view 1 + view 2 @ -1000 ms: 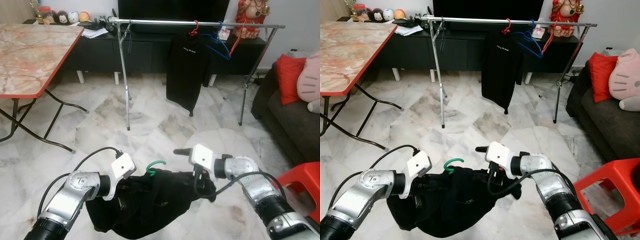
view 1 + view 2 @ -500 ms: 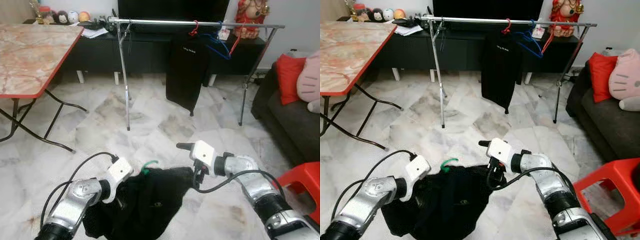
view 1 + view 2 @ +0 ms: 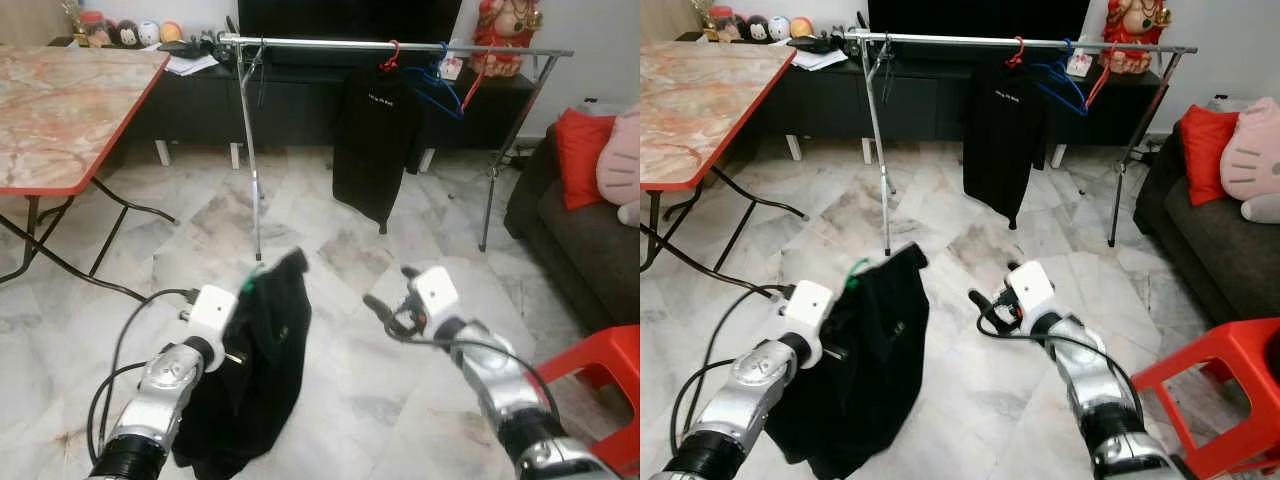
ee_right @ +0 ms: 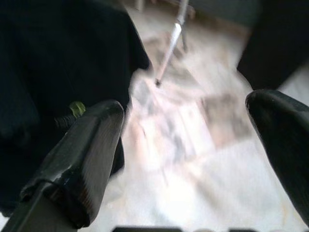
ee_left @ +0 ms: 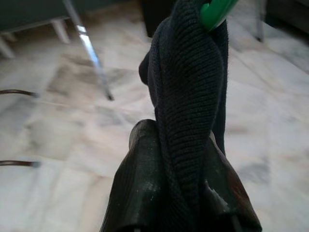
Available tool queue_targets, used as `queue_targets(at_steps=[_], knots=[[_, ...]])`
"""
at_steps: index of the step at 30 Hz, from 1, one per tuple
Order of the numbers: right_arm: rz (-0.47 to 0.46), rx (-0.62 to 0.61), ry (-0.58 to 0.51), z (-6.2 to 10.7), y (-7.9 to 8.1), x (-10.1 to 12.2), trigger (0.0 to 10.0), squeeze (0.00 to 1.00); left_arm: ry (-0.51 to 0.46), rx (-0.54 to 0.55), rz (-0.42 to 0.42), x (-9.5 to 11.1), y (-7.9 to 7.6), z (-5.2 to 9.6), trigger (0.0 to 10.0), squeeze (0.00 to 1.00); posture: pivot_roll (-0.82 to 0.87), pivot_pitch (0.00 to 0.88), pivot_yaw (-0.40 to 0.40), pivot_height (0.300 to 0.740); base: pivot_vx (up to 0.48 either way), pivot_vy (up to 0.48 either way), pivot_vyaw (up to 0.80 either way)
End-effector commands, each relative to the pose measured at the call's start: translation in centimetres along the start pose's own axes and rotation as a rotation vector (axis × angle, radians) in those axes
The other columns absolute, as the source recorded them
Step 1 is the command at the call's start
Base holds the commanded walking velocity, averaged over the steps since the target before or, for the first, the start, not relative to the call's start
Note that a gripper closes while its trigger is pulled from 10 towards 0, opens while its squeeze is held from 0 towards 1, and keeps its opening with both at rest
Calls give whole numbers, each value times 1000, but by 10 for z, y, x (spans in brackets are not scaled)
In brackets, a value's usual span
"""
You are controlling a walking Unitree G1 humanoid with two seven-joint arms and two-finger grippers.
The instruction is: Hang hanger
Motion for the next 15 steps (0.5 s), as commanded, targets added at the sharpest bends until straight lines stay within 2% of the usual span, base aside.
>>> queue_targets(at_steps=[1, 2, 3, 5, 6, 8, 10, 12, 13, 15], knots=[[-56, -90, 28, 5, -2, -14, 10000, 0, -61, 86, 1, 5, 14, 6, 10000, 0, -30, 0, -63, 740, 0, 0, 0], [-56, -90, 28, 5, -2, -14, 10000, 0, -61, 86, 1, 5, 14, 6, 10000, 0, -30, 0, -63, 740, 0, 0, 0], [-76, -122, 40, 9, 2, -23, 10000, 0, -83, 130, 7, 5, 23, 11, 10000, 0, -26, 0, -58, 740, 0, 0, 0], [-108, -146, 53, 13, 4, -32, 10000, 0, -102, 160, 12, 6, 28, 16, 10000, 0, -30, 0, -52, 740, 0, 0, 0], [-165, -189, 101, 19, 6, -47, 10000, 0, -121, 183, 0, 6, 32, 20, 10000, 0, -33, 0, -47, 740, 0, 0, 0], [-192, -220, 144, 25, 8, -59, 10000, 0, -137, 202, -11, 7, 34, 24, 10000, 0, -33, 0, -47, 740, 0, 0, 0], [-237, -311, 266, 45, 7, -88, 10000, 0, -173, 229, 19, 9, 37, 31, 10000, 0, -35, 0, -48, 740, 0, 0, 0], [-271, -367, 334, 57, 7, -103, 10000, 0, -197, 246, 43, 11, 38, 36, 10000, 0, -35, 0, -48, 740, 0, 0, 0], [-325, -420, 392, 70, 7, -118, 10000, 0, -217, 262, 64, 13, 38, 41, 10000, 0, -35, 0, -52, 740, 0, 0, 0], [-365, -454, 444, 81, 9, -130, 10000, 0, -227, 268, 87, 15, 37, 44, 10000, 0, -33, 0, -54, 740, 0, 0, 0]])
Point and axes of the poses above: a point about 5 cm out from each wrist's last joint towards the gripper, its own z axis pointing back from the gripper into the wrist, its own x axis along the axis of the wrist's last joint, y = z × x, the point moved 1 cm from there along -z, pointing out of the wrist towards the gripper, and after that the axes turned 2 degrees about z, right-handed, at the moved point
